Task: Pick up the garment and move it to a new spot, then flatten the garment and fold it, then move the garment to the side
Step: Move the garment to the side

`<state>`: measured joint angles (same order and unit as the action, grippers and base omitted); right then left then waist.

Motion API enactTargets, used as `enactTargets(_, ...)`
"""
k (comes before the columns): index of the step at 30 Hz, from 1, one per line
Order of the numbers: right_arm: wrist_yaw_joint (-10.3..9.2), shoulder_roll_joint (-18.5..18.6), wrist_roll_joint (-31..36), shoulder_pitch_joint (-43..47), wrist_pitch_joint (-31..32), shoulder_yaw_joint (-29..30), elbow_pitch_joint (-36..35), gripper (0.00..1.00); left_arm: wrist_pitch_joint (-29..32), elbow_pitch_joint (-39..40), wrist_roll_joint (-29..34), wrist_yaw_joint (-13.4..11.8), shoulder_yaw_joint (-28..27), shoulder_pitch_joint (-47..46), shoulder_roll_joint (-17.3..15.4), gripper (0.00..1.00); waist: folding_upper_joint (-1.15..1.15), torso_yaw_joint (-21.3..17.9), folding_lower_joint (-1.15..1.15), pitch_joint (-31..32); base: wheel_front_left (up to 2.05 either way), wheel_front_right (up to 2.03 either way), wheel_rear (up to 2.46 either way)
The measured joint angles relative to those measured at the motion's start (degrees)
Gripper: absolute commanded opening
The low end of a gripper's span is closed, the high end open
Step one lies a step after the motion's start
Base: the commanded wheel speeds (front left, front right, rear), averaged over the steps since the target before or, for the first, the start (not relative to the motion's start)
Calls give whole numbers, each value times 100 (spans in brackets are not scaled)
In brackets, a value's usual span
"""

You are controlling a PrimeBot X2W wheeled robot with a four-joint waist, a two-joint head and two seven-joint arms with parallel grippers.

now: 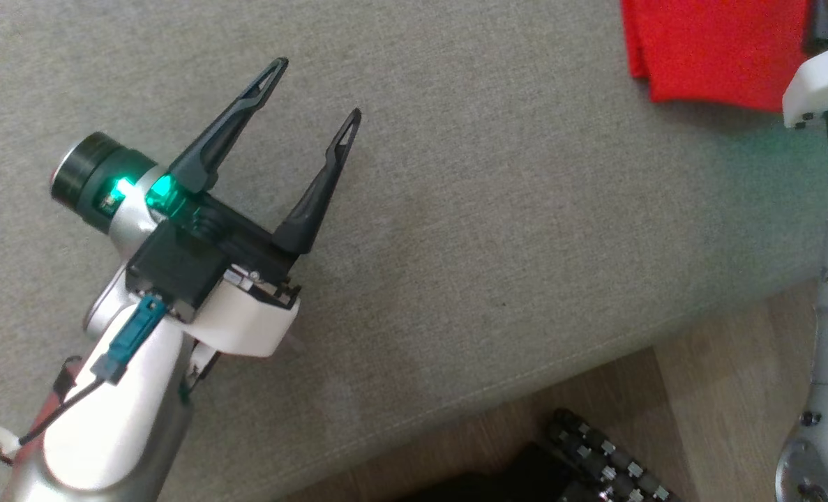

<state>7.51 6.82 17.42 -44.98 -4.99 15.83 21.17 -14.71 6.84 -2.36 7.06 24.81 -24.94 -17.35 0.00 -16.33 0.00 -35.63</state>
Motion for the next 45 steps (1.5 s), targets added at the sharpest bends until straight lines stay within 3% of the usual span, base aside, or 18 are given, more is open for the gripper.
enactTargets(9, 0, -90, 0, 89, -354, -179, -319, 100, 0, -132, -164, -144, -53, 59, 353, 100, 0, 234, -1, 504, 0, 0, 0)
enactTargets(22, 0, -318, -623, 1300, -765, -1012, -635, 100, 0, -342, -430, -556, -881, 1153, 1044, 100, 0, 1032, -1, 1783, 0, 0, 0)
enactTargets(36, 0, -347, -2067, 3053, -873, -1340, -811, 100, 1, -476, -326, -555, -1179, 2263, 1381, 100, 1, 2062, -1, 2909, 0, 0, 0)
enactTargets(45, 0, -376, -2465, 3623, -939, -1244, -927, 100, 1, -675, -396, -581, -1380, 2512, 1422, 100, 0, 2199, -1, 3114, 0, 0, 0)
